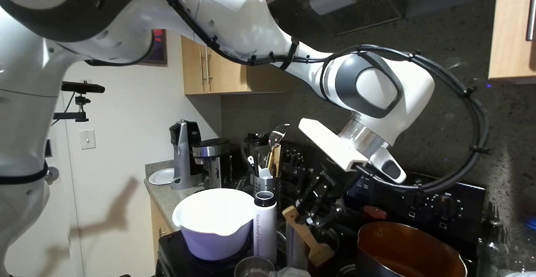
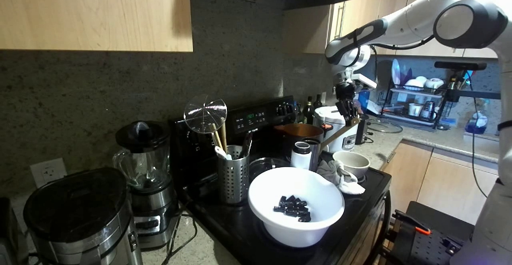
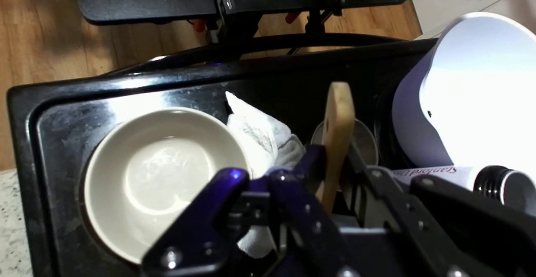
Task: Use the wooden spatula from the stove to stir the contents in the pot on the upper right plate of the stove, place the spatula back on the stove
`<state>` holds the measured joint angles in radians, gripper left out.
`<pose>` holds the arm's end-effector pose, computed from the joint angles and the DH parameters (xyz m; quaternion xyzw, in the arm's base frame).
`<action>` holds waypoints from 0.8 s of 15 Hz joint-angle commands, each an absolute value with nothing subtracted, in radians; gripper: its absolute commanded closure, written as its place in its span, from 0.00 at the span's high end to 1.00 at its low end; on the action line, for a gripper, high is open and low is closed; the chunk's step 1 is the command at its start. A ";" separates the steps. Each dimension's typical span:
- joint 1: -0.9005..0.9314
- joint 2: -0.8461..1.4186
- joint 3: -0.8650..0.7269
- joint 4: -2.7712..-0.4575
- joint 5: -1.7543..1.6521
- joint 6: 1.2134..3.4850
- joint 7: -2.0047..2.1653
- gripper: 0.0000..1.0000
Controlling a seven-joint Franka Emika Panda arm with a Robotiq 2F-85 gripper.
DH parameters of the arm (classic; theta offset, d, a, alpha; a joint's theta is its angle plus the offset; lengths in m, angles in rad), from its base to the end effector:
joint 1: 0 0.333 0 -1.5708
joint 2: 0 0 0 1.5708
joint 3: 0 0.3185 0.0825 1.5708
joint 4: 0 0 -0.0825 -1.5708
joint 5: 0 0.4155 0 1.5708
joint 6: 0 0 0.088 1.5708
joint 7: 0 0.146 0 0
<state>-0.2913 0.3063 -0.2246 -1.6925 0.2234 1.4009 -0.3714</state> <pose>0.5242 -0.2487 0.3496 -0.9502 0.0876 0.2279 0.1937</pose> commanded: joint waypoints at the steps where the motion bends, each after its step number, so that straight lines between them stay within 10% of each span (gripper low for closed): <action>1: -0.327 0.342 -0.207 -1.685 0.275 1.464 -0.412 0.04; 12: -0.384 0.382 -0.162 -1.712 0.429 1.678 -0.621 0.04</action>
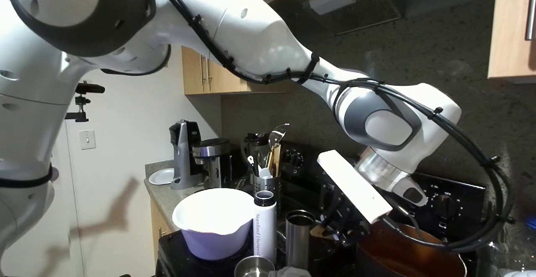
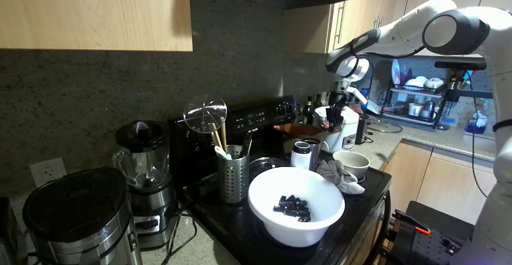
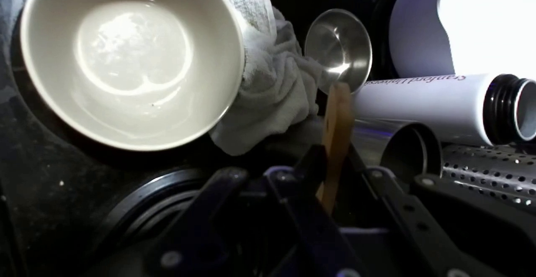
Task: Use the wooden spatula from the stove to stir the contents in the pot on the upper right plate of the stove, place the spatula back on the stove
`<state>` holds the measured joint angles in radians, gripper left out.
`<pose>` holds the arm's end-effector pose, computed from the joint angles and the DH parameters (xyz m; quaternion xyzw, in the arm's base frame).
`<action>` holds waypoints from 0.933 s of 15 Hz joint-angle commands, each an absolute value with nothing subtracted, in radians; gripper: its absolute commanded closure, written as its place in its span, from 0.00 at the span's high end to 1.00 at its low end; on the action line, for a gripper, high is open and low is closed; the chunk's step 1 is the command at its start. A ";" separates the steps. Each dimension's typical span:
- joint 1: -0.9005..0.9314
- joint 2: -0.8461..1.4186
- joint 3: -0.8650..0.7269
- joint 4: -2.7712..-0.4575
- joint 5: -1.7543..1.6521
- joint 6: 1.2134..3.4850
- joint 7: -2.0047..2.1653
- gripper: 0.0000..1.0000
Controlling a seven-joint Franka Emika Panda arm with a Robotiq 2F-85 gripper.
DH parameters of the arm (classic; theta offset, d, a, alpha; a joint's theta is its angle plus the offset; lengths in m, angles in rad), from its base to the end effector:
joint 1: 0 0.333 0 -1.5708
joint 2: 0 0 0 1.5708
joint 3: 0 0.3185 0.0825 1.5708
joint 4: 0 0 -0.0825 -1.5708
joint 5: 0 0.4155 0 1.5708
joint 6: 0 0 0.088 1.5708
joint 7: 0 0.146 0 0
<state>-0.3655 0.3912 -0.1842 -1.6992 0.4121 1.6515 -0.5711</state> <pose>0.5628 -0.2722 0.3017 -0.9633 0.0504 0.0917 0.2473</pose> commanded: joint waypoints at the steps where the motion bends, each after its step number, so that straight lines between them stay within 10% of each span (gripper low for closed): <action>1: -0.385 0.382 -0.161 -1.712 0.423 1.678 -0.634 0.04; 14: -0.375 0.373 -0.167 -1.723 0.372 1.769 -0.643 0.04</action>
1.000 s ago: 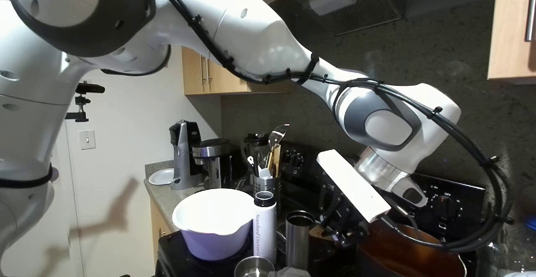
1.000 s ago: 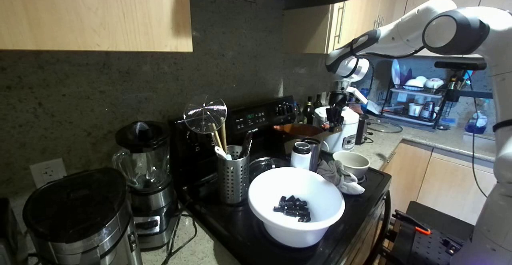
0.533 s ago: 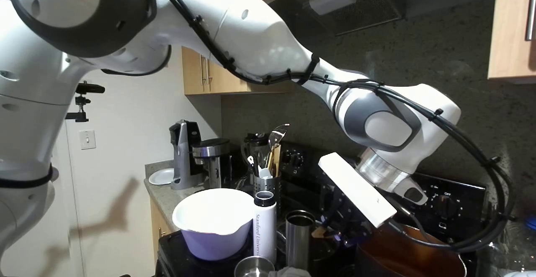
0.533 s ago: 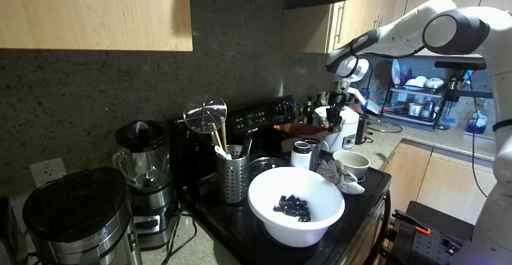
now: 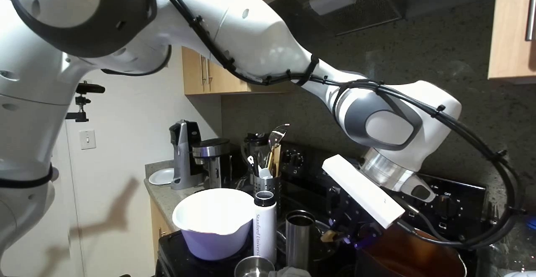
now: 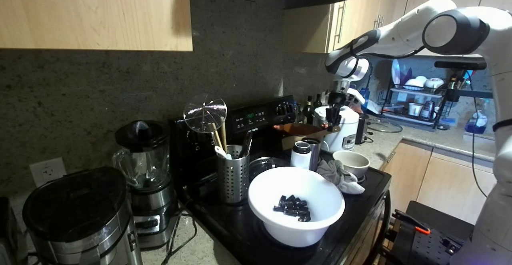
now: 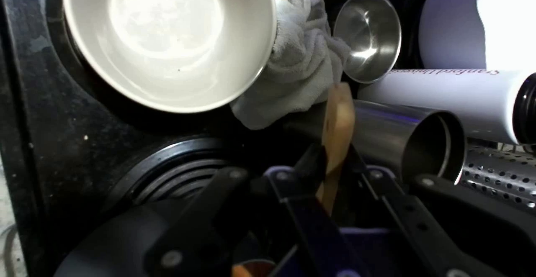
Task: Use the wooden spatula from the stove to stir the contents in the pot on the upper right plate of the stove, place the spatula back on the stove
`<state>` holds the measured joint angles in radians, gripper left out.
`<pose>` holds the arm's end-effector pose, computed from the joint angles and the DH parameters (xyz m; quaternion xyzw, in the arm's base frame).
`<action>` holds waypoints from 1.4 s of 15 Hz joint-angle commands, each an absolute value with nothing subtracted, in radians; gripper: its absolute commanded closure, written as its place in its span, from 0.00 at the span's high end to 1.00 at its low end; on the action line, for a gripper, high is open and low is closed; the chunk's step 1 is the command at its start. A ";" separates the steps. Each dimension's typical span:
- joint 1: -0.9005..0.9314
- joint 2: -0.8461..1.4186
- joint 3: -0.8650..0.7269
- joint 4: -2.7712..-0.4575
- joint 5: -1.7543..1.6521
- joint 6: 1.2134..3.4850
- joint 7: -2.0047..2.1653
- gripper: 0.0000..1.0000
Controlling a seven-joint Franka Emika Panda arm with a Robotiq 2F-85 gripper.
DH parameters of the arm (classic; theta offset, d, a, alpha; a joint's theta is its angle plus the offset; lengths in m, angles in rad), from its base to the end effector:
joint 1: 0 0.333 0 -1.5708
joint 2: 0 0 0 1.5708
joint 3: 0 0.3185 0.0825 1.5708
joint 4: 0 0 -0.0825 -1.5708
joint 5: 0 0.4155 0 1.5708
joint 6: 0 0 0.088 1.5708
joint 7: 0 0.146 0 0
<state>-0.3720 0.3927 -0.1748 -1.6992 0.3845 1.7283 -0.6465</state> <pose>0.5703 -0.2826 0.3011 -0.9737 0.0140 0.0611 0.2191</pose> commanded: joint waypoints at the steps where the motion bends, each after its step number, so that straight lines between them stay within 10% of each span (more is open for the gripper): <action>1: -0.375 0.371 -0.168 -1.726 0.372 1.781 -0.638 0.04; 9: -0.383 0.394 -0.163 -1.697 0.379 1.759 -0.642 0.04; 10: -0.383 0.395 -0.162 -1.697 0.379 1.759 -0.642 0.15; 21: -0.379 0.397 -0.163 -1.708 0.367 1.768 -0.637 0.04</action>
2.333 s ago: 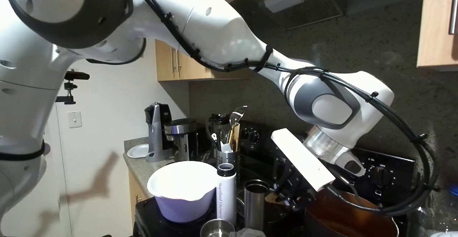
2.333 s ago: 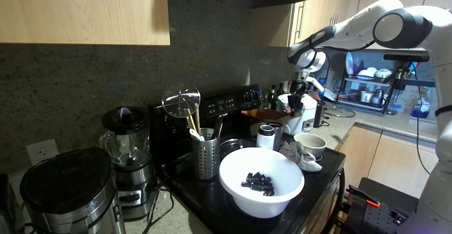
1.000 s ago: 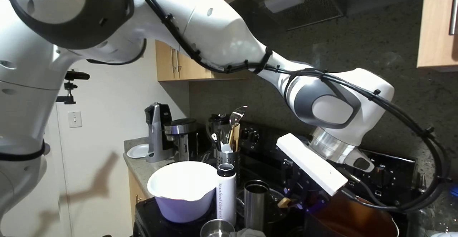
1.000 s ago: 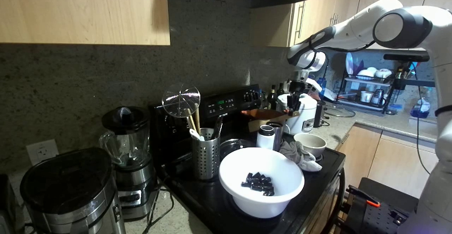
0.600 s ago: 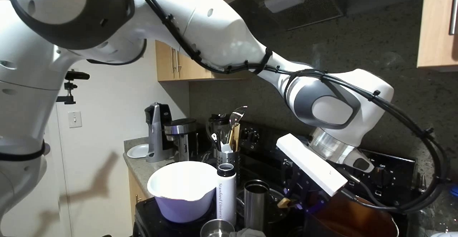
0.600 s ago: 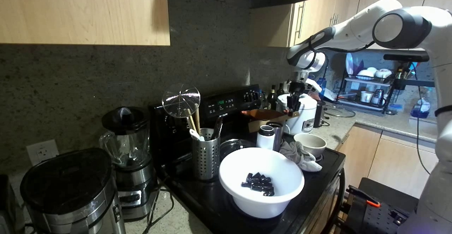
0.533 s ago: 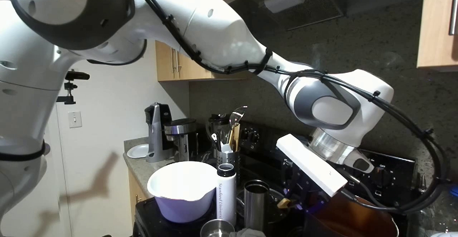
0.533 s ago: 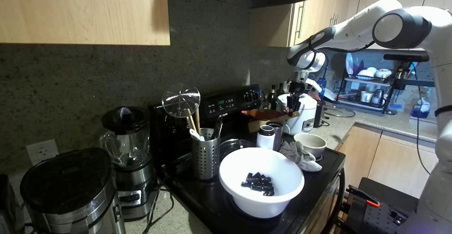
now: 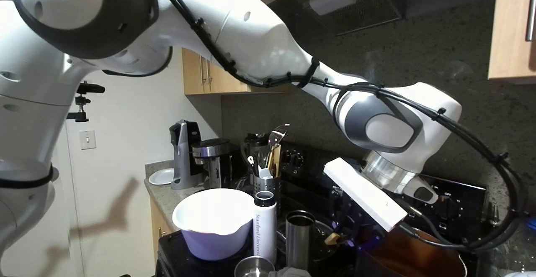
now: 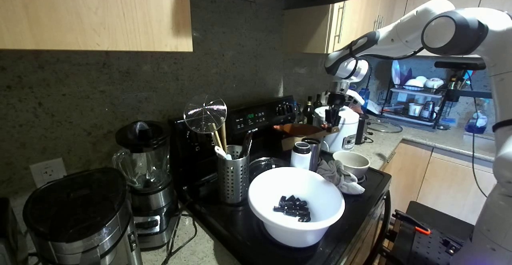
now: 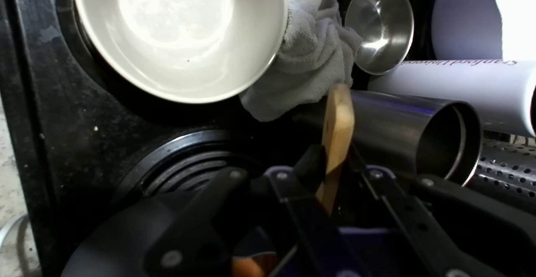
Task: Use the wooden spatula from the stove to stir the contents in the pot on the upper right plate of the stove, place the spatula back on the stove
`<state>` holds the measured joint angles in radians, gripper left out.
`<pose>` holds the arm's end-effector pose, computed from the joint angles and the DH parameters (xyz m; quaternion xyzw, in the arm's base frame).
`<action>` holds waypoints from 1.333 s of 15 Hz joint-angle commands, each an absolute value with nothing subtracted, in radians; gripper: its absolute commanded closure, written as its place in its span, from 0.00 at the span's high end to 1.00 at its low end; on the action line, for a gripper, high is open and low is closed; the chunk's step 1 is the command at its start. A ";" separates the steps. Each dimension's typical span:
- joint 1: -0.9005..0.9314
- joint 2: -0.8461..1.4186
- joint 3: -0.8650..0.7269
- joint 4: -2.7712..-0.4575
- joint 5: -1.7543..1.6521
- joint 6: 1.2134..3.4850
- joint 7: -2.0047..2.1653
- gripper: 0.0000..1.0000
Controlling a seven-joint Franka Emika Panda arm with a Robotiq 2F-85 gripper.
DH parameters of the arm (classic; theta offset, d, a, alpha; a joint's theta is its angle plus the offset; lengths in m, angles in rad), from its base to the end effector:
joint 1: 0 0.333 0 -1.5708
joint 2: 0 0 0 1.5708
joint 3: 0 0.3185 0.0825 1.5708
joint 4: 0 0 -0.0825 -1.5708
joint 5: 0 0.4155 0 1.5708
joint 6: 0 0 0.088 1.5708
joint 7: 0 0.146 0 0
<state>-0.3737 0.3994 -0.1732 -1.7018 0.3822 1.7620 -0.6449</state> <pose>0.5732 -0.2864 0.2966 -0.9761 0.0177 0.0529 0.2102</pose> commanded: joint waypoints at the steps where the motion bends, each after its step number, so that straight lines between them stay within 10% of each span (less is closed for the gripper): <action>1: -0.378 0.399 -0.162 -1.707 0.366 1.768 -0.637 0.04; 20: -0.357 0.454 -0.126 -1.799 0.361 1.930 -0.625 0.04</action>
